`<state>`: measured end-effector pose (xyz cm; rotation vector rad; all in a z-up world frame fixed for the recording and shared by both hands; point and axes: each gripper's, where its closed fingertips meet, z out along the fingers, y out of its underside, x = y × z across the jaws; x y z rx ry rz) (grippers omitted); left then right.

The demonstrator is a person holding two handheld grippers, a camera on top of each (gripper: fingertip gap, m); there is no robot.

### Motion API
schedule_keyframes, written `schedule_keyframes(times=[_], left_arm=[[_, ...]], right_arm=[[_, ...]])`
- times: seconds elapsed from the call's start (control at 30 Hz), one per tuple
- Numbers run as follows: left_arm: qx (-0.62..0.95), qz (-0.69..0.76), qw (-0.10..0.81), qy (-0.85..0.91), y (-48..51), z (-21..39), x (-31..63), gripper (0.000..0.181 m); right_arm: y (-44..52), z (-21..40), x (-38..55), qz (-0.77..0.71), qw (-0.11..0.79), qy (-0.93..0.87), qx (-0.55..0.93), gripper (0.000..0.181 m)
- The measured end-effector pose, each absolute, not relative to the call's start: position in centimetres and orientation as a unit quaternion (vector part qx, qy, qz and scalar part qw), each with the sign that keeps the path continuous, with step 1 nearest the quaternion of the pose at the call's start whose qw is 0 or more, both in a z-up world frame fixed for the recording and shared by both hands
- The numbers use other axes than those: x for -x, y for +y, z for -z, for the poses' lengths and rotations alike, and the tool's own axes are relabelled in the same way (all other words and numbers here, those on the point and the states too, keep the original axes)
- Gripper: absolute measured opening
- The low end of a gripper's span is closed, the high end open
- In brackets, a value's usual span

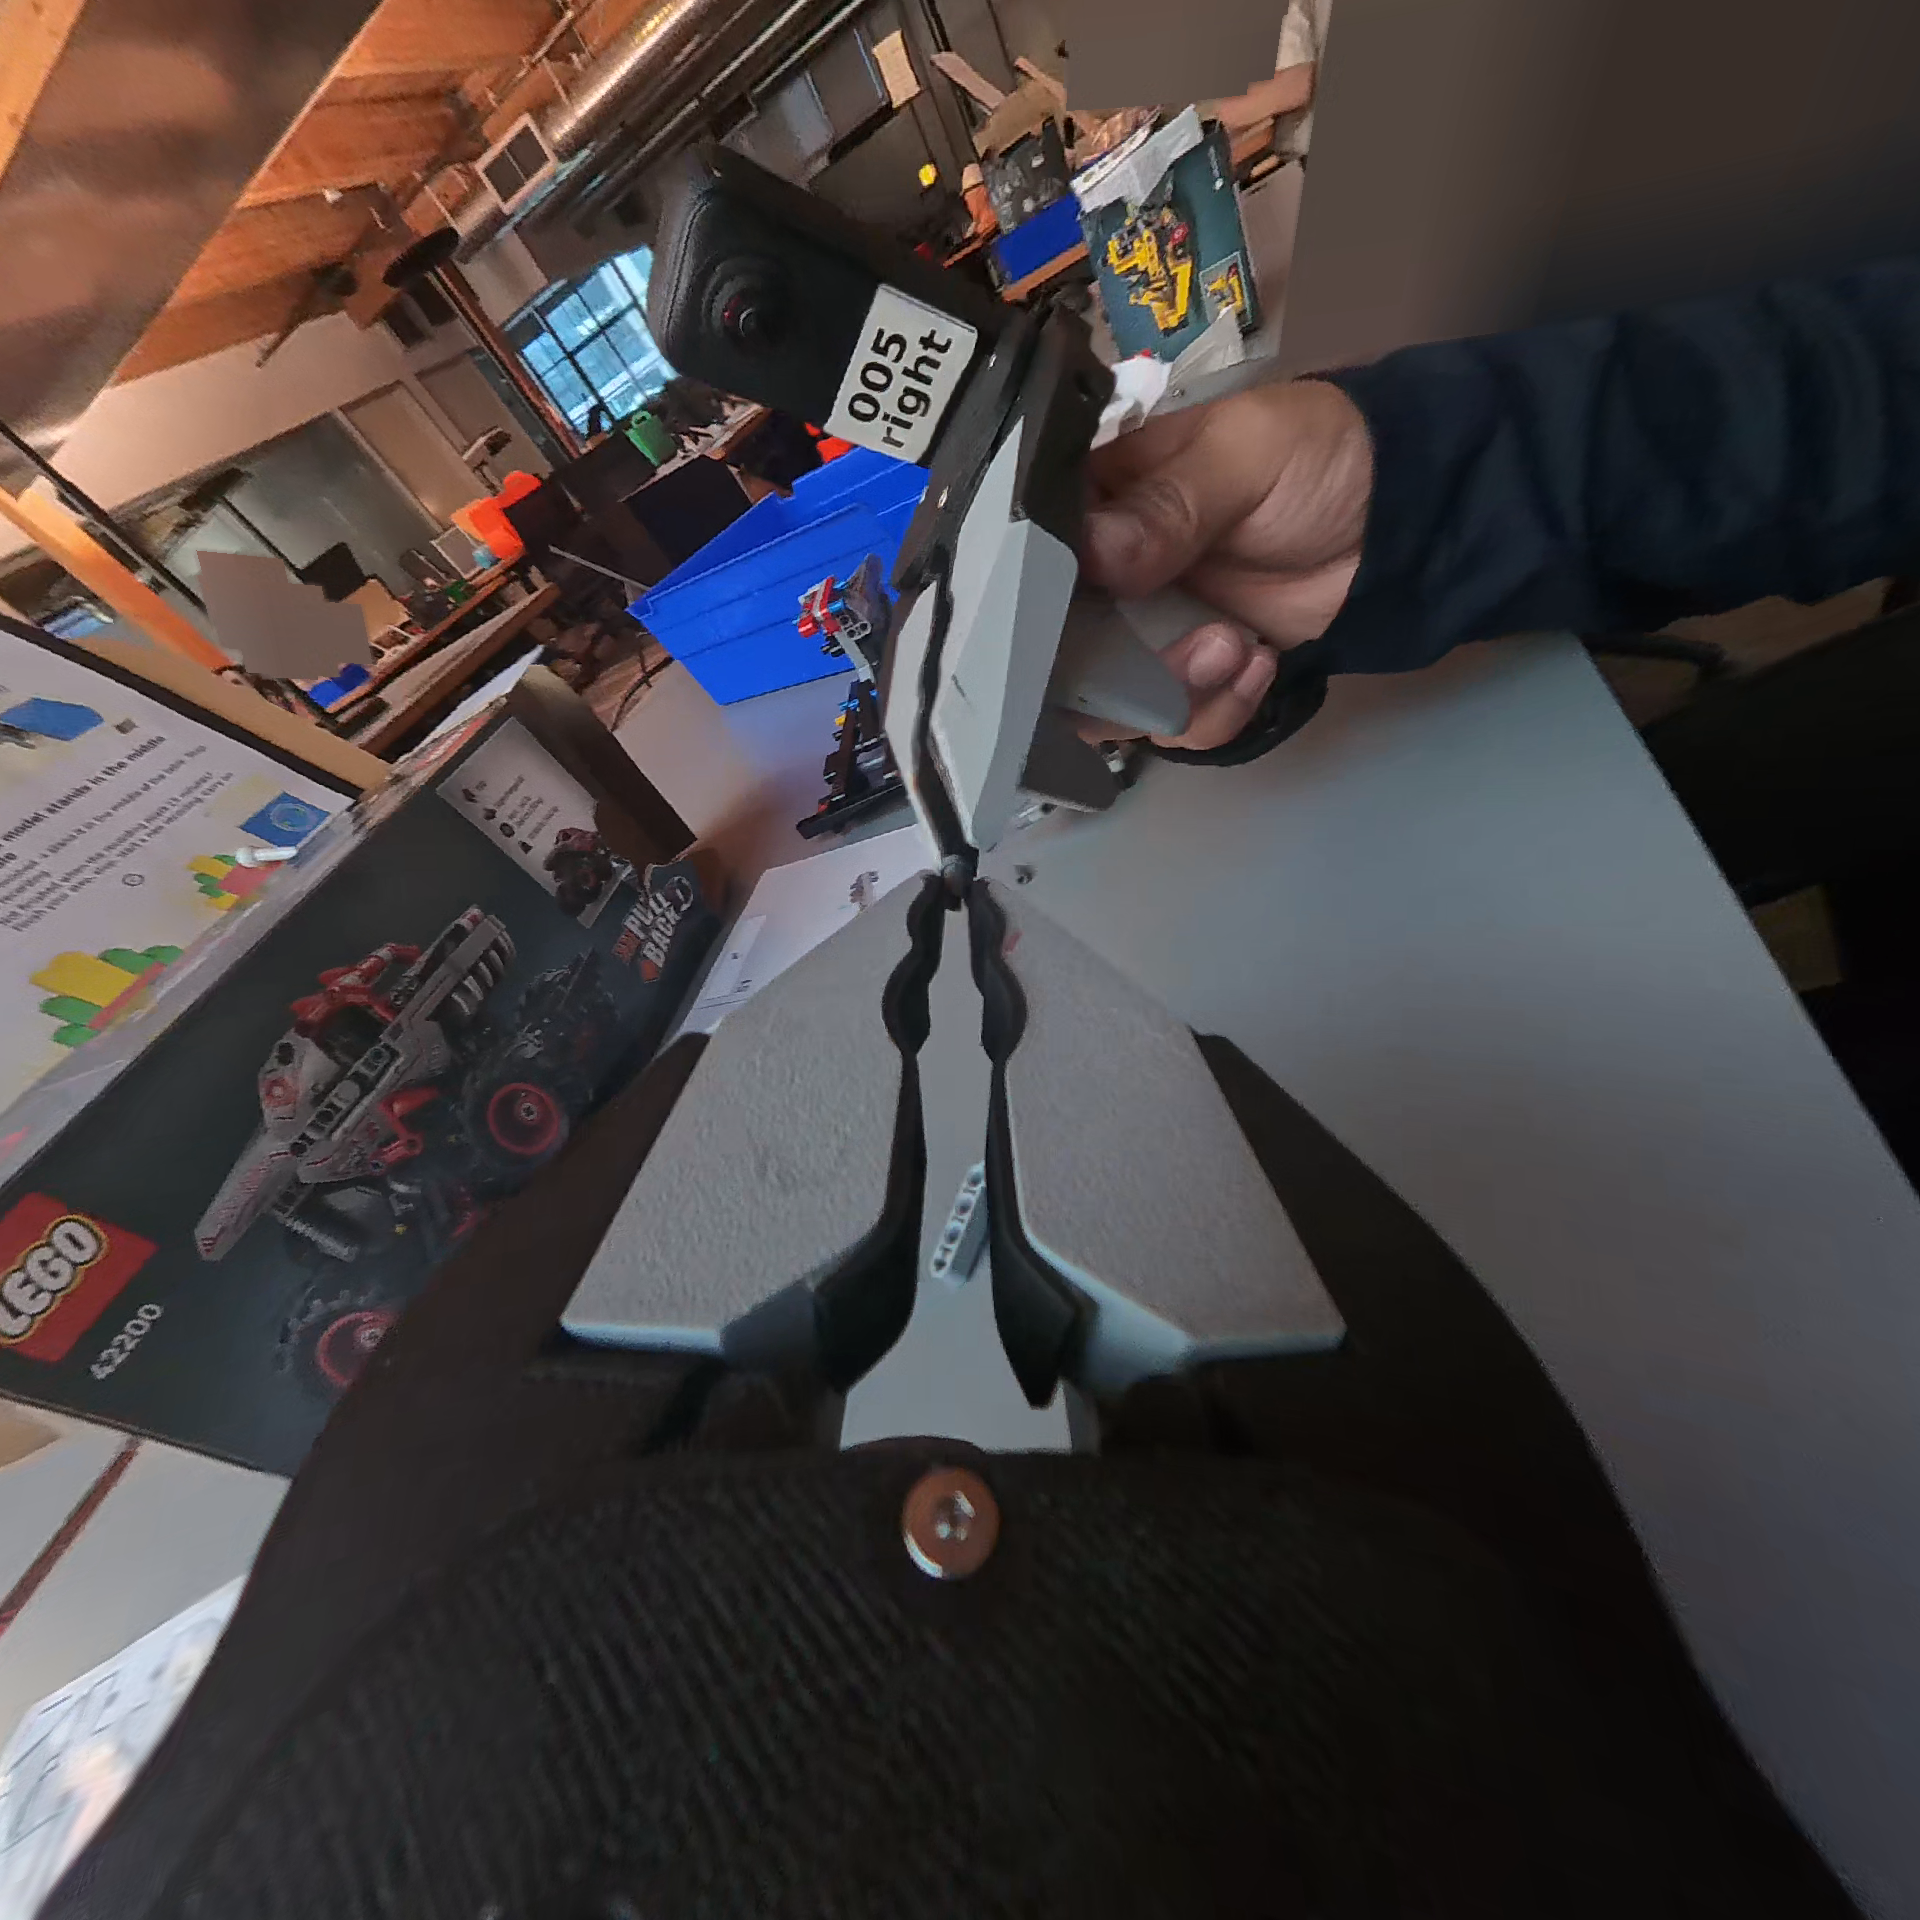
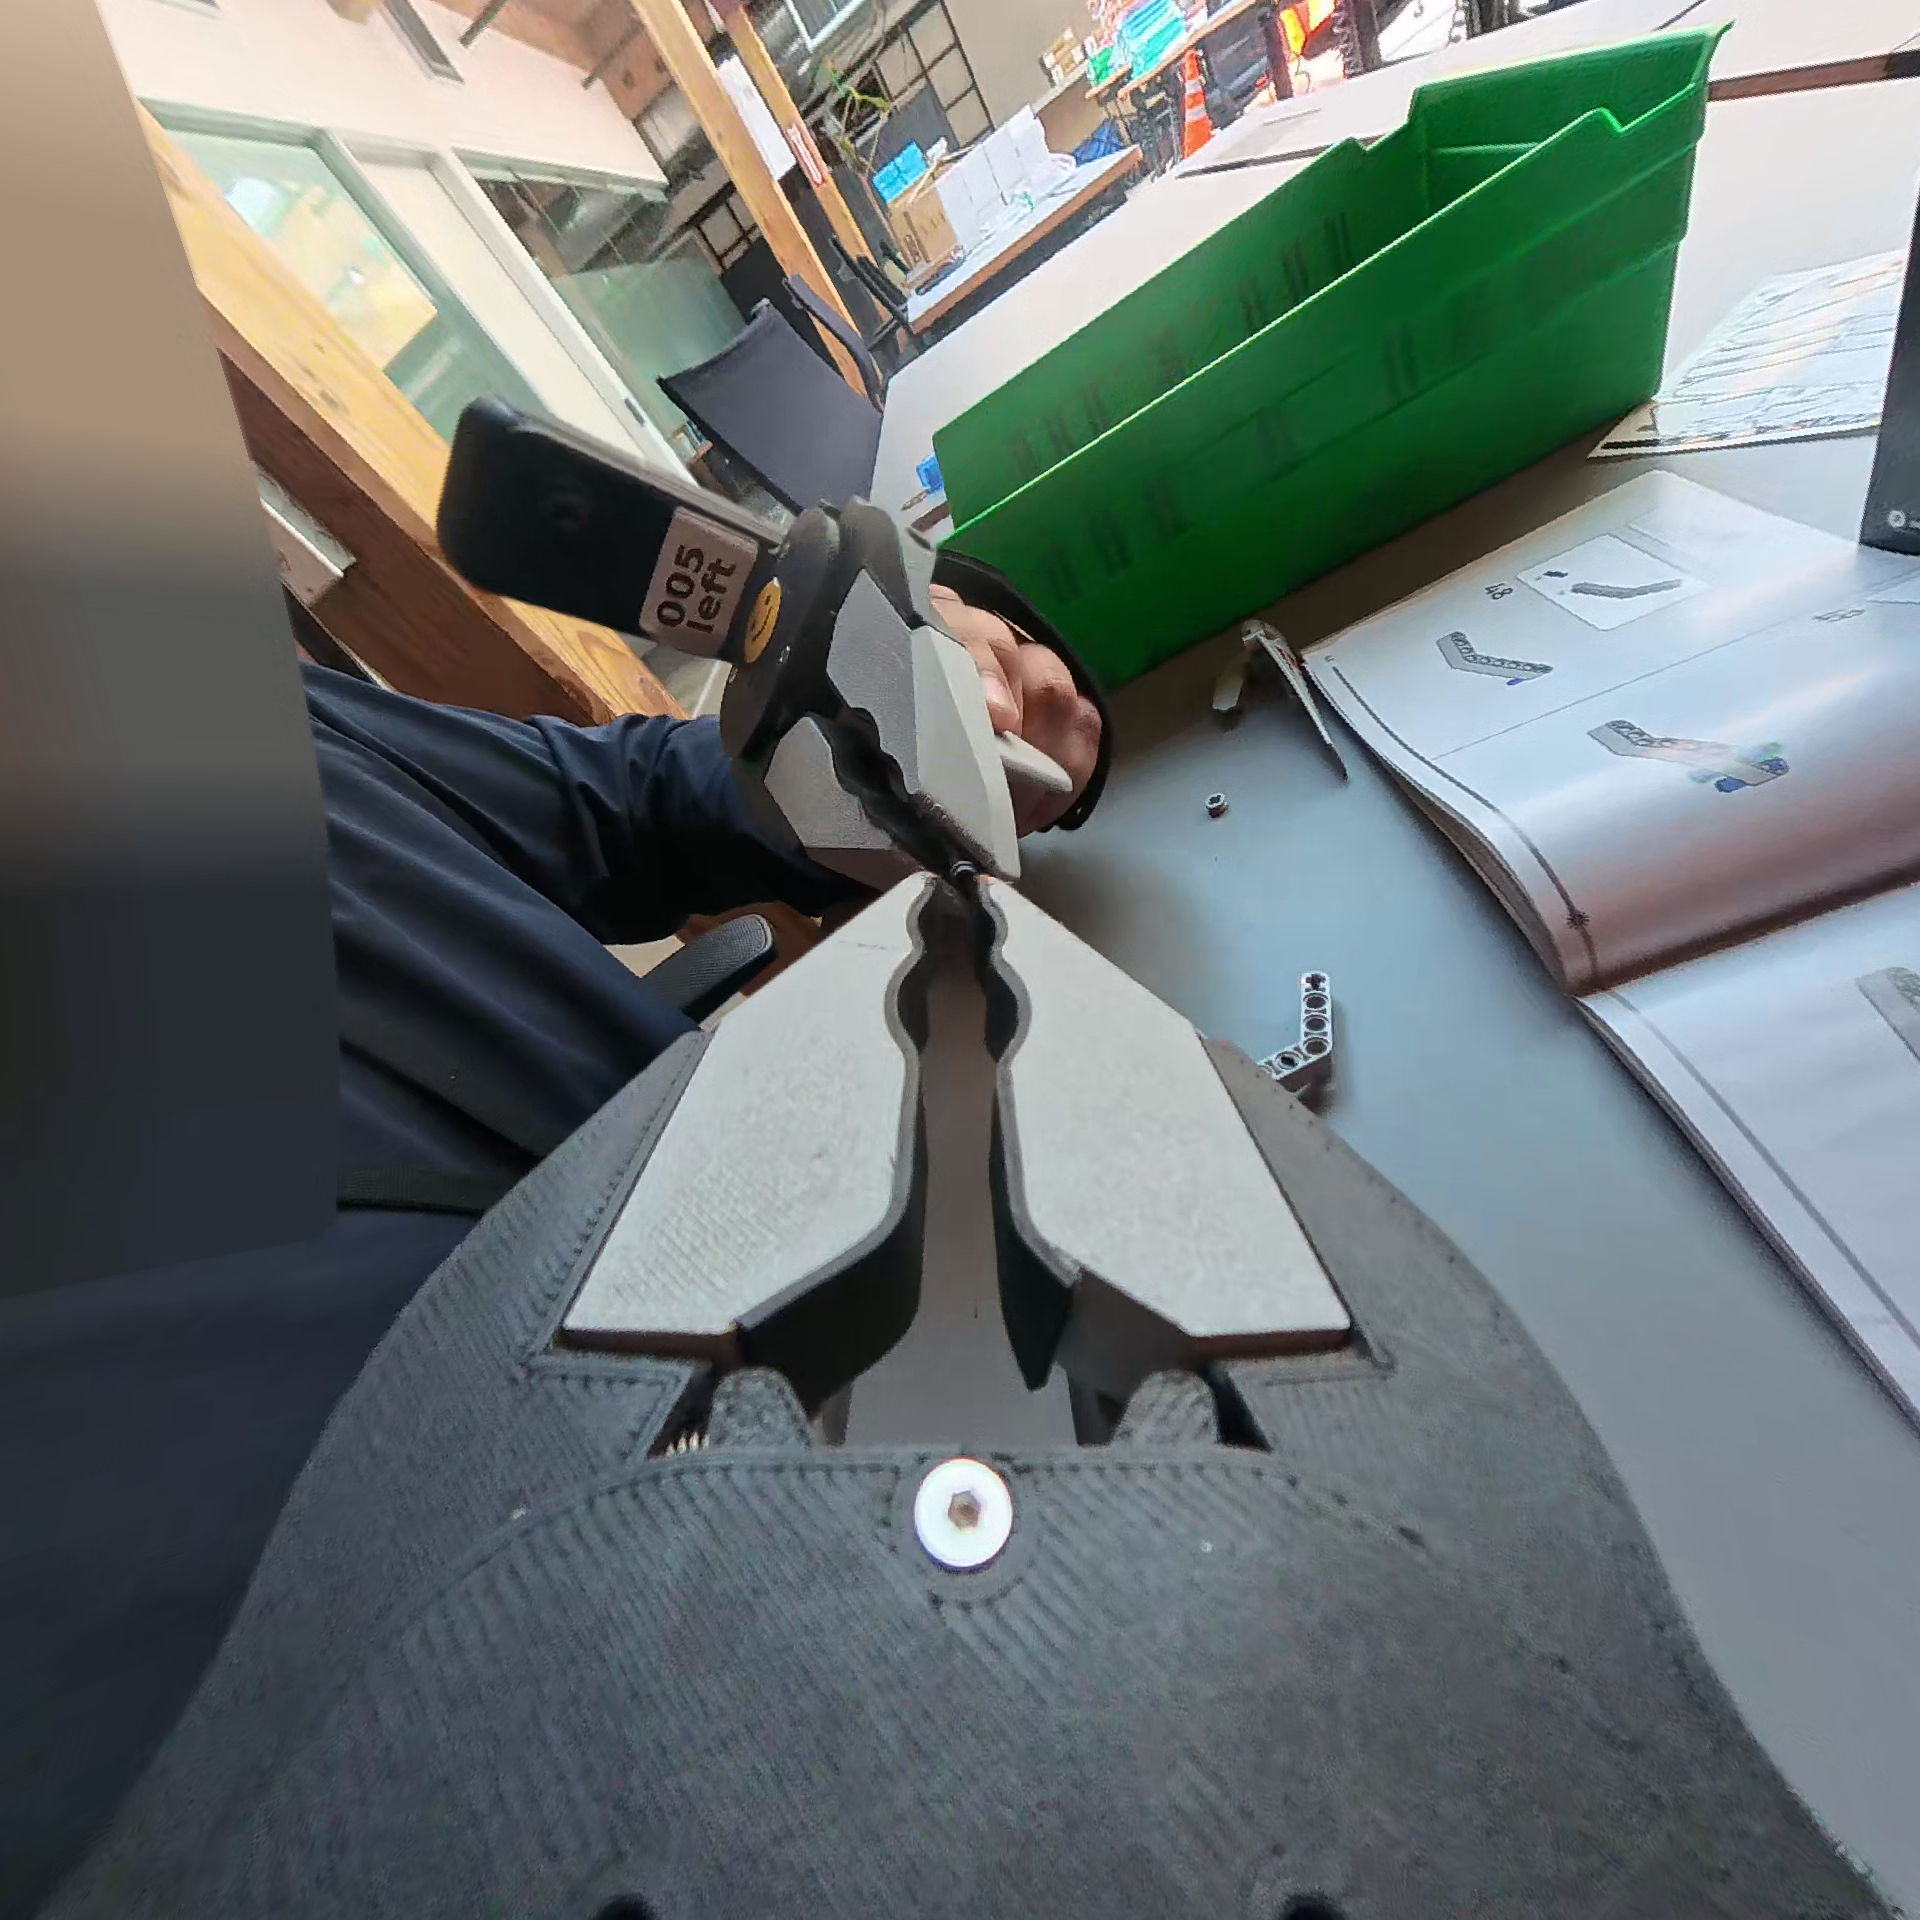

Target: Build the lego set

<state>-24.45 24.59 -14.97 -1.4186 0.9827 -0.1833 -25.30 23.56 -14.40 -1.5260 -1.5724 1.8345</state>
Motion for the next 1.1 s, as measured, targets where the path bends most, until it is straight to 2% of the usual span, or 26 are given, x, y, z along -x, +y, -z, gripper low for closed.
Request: schedule_keyframes(times=[0.17, 0.7, 1.1], left_arm=[[0.625, 0.009, 0.648, 0.435, 25.1, 15.2, 24.9, 0.001], [0.616, -0.091, 0.641, 0.45, 25.7, 15.5, 25.5, 0.001], [0.664, -0.09, 0.598, 0.44, 27.0, 17.7, 26.2, 0.003]], right_arm=[[24.2, 14.7, 25.9, -0.644, 0.13, -0.515, 0.551, 0.001], [24.7, 15.0, 26.5, -0.677, 0.104, -0.465, 0.562, 0.002], [26.0, 16.9, 27.1, -0.617, 0.17, -0.488, 0.593, 0.0]])
